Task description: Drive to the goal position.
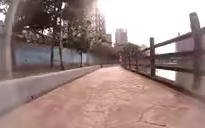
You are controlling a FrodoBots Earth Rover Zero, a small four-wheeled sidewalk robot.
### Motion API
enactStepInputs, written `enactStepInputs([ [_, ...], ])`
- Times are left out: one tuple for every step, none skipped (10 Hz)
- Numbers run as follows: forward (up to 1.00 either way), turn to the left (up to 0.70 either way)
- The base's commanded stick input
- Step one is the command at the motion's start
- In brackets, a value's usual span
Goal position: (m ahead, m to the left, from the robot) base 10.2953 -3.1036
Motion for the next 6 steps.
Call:
enactStepInputs([
  [1.00,0.00],
  [1.00,0.00],
  [1.00,0.00],
  [1.00,0.00],
  [1.00,0.00],
  [1.00,0.00],
])
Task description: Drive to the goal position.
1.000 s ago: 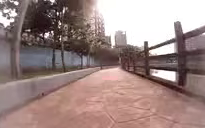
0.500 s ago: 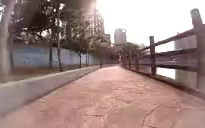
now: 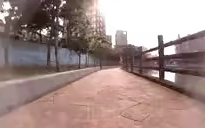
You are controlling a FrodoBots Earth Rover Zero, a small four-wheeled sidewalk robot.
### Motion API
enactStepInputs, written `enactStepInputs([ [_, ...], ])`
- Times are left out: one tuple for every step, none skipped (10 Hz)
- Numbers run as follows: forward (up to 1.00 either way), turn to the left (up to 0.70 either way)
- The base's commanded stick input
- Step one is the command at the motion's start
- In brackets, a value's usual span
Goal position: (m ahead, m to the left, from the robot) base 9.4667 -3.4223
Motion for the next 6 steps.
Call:
enactStepInputs([
  [1.00,0.00],
  [1.00,0.00],
  [1.00,0.00],
  [1.00,0.00],
  [1.00,0.00],
  [1.00,0.00],
])
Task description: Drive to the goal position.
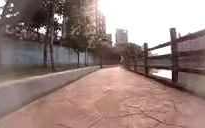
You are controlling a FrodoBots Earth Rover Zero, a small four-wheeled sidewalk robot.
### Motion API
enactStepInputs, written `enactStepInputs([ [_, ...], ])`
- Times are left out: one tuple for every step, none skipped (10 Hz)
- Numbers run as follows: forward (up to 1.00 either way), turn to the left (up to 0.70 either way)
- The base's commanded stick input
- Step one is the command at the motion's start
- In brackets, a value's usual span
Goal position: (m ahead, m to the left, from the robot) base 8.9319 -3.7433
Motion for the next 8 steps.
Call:
enactStepInputs([
  [1.00,0.00],
  [1.00,0.00],
  [1.00,0.00],
  [1.00,0.00],
  [1.00,0.00],
  [1.00,0.00],
  [1.00,0.00],
  [1.00,0.00],
])
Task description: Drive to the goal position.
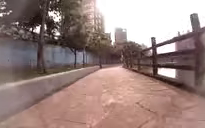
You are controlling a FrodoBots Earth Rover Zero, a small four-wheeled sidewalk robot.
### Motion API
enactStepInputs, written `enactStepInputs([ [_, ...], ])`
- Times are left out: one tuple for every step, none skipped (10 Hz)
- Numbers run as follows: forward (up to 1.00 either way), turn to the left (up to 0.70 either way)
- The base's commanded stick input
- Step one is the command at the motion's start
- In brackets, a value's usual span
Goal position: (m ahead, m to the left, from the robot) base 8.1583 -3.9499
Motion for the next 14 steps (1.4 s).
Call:
enactStepInputs([
  [1.00,0.00],
  [1.00,0.00],
  [1.00,0.00],
  [1.00,0.00],
  [1.00,0.00],
  [1.00,0.00],
  [1.00,0.00],
  [1.00,0.00],
  [1.00,0.00],
  [1.00,0.00],
  [1.00,0.00],
  [1.00,0.00],
  [1.00,0.00],
  [1.00,0.00],
])
